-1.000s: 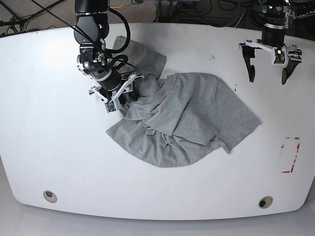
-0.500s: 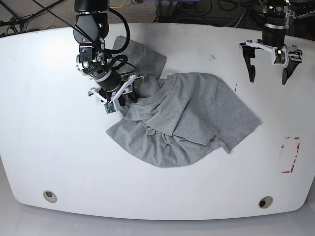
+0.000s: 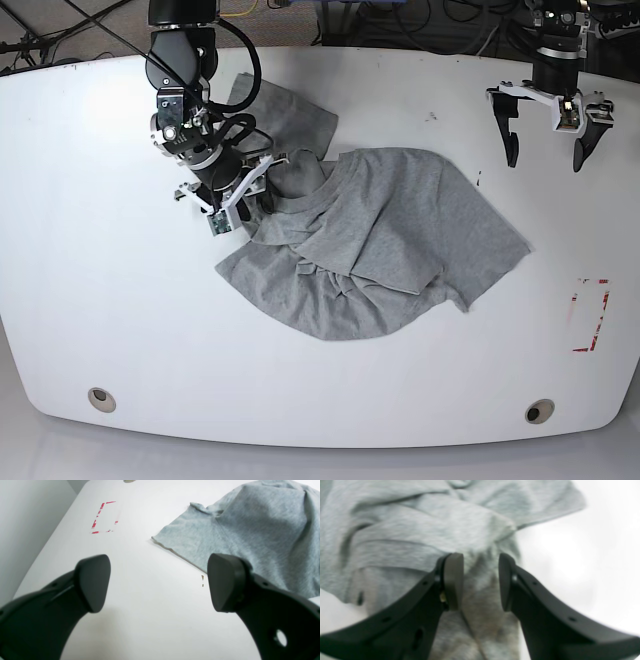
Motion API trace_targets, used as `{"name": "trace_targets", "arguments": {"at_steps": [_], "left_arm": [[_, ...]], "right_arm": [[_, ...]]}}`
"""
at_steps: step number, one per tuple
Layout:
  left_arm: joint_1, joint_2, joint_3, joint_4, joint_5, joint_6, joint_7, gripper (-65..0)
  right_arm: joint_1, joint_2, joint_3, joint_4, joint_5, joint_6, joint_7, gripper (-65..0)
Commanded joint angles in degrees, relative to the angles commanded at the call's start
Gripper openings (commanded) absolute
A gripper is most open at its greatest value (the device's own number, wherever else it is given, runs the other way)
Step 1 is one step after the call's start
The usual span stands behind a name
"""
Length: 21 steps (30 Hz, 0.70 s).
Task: Fold the T-shirt properly
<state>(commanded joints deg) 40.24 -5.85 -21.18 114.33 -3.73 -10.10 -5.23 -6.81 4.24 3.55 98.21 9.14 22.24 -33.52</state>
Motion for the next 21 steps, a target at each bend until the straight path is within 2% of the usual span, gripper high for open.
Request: {"name": "trace_targets", "arguments": {"at_steps": [2,4,8,14,21], "left_arm": [[-0.10,0.03,-0.04,-0.08,0.03,-0.05,0.05,-7.1],[-0.13,-0.15,-0.12,0.38,-0.04,0.08,-0.16,-6.9],[-0.38,-0.08,-0.01,0.51,-0.11,0.08,-0.08,-6.9],[-0.70,0.07,0.01,0.45,-0.09,0.04,0.01,-6.8],[-1.04,0.05,-0.17,0.56,0.03,0.26,0.09,-6.7]], "right_arm": [[0.10,0.10,0.04,0.11,-0.04,0.16,-0.36,-38.4],[-0.04,0.02,-0.41,0.80,0.02,-0.03,-1.35,-26.6],[-0.27,0.08,-0.41,1.78,-0.03,-0.01,-1.52,-21.0],[-0.66,0.08,0.12,2.86,0.16,-0.23,-1.60,-23.2],[-0.82,-0.16,-0.26,-0.15,-0.29,0.03,-0.41,-31.4]]}}
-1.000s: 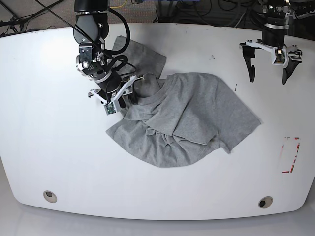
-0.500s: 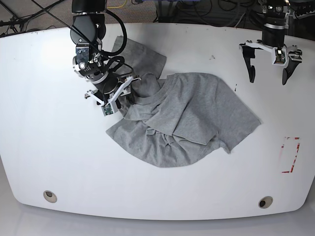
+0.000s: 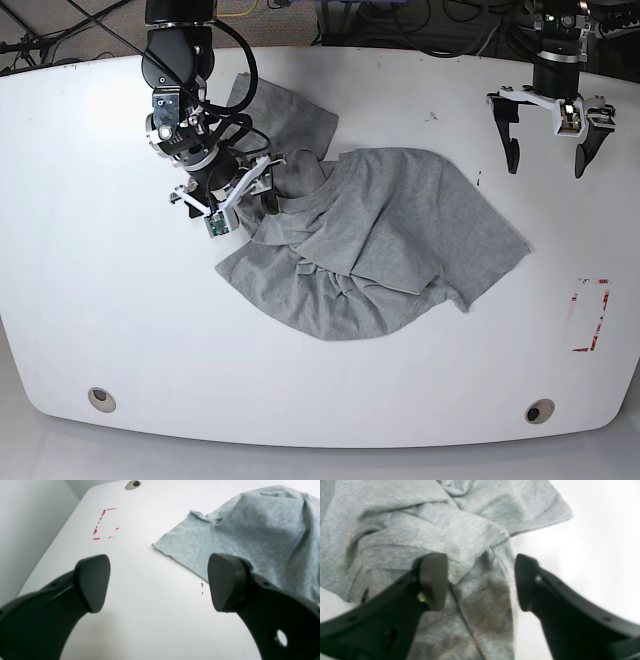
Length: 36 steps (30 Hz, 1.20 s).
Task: Fold the T-shirt properly
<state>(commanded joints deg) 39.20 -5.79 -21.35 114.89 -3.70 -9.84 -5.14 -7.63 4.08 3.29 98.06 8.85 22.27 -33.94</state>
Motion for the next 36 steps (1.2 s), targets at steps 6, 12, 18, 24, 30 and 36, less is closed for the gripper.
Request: {"name": "trace_targets", "arguments": {"at_steps": [6,12,18,24,30,36], "left_arm": [[-0.05,-0.14,-0.05,0.01,0.06,0.00,0.16,-6.7],[0.32,0.00,0.12,0.06,-0.14,-0.11,-0.33,-6.2],[0.20,0.03,0.00,0.06,-0.24,-0.11,-0.55,-6.0],[0.20,0.04,0.04,0.04,-0.25,-0.11,-0.76,-6.0],[0.22,0.04,0.16,-0.06,-0.31,-0.15,-0.84,-5.9],[0.30,0.09,0.04,0.05,-0.23,-0.18,-0.99,-5.2]], "right_arm": [[0.17,-0.15,-0.40,-2.11,0.04,0.44,0.79,-33.4],[0.56,0.00,-0.37,-2.51,0.26,0.51,0.23,-31.9],[0.33,0.01,-0.45,-1.91,0.26,0.21,0.10,-29.2],[0.35,0.11,-0.77,-1.91,0.40,0.12,0.07,-28.0],[0.69,0.22,-0.97,-2.75,0.50,0.28,-0.07,-28.4],[0.40,0.26,-0.99,-3.03,0.25,0.71,-0.05,-28.8]]}}
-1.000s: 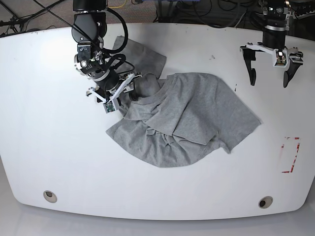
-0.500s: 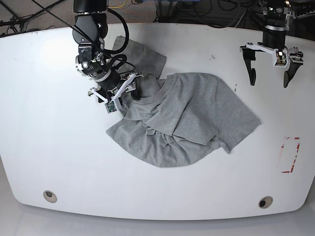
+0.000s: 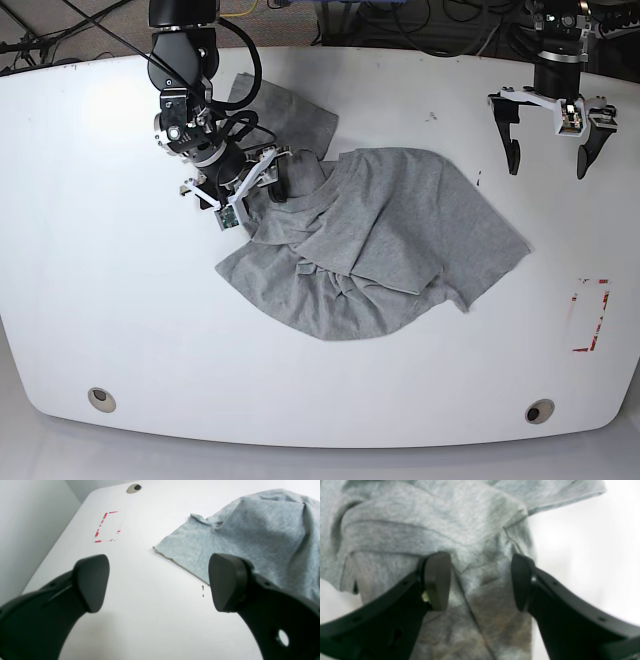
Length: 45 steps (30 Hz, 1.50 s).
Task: Fold the T-shirt properly
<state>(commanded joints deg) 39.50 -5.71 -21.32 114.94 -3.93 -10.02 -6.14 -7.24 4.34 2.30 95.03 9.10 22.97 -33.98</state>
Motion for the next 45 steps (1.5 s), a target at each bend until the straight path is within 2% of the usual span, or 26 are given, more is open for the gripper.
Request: {"name": "trace_targets", "arguments": {"at_steps": [7,17,21,25,39,43,45], "left_arm": [[-0.15,0.03,-0.07,-0.05,0.11,-0.01,-0.03,-5.1],[0.06,-0.15,-0.15,-0.25,0.12,0.10,-0.03,-4.9],[0.28,-0.05,-0.23,-0.25,0.07,0.14,0.19,-4.9],[0.41,-0.07,-0.20,-0.28,0.10,0.22,0.24,-4.8],[0.32,-0.02,-0.10,-0.47,0.06,0.20,-0.12,-4.8],[0.51,0.06,-0.08,-0.35,-0.13,0.13,0.02,-4.8],[0.55,0.04,-0.11,-0.39,-0.12,0.11,0.01,-4.8]], "right_arm": [[-0.15,0.02,-0.60,0.26,-0.98,1.29,0.19,-29.1],[-0.18,0.25,-0.11,0.29,-0.70,0.53,0.61,-28.8],[-0.02,0.49,-0.02,-0.09,-0.20,0.07,0.86,-30.8],[0.02,0.52,-0.07,-0.20,-0.32,0.04,0.88,-34.8],[0.76,0.44,-0.53,-0.88,-0.54,0.15,0.71,-57.8],[0.90,0.52,-0.39,-0.35,-0.55,0.08,0.62,-62.4],[0.95,0.49,-0.30,-0.02,-0.51,0.10,0.52,-62.5]]}}
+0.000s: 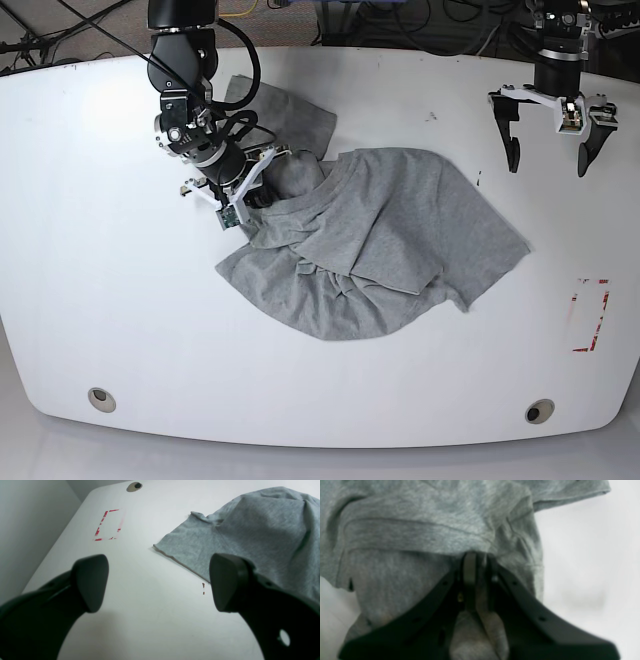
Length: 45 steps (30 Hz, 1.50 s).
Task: Fold the T-shirt properly
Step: 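Adjust the right gripper's pinch on the bunched grey shirt fabric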
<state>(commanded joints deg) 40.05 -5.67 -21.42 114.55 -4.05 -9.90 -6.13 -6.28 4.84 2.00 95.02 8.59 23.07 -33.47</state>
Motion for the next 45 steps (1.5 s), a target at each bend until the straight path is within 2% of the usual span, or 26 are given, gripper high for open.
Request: {"name": "trace_targets", "arguments": {"at_steps": [14,32,45], "left_arm": [[0.14,-0.07,-0.02,-0.32,0.00,-0.07,0.05,-4.3],[0.13,-0.13,-0.10,-0.11,0.02,-0.86,-0.23,-3.7],[-0.17,-0.16,-0.29,-0.02,-0.07,-0.42,-0.47,-3.5]], "right_arm": [[-1.29,0.30,0.28,5.57,0.11,0.23,-0.53,-59.8],[-1.71,0.41,-0.08,12.33,0.12,0.03,-2.19,-61.5],[0.80,0.19,-0.57,5.19,0.04,0.34,-1.64,-60.9]]}}
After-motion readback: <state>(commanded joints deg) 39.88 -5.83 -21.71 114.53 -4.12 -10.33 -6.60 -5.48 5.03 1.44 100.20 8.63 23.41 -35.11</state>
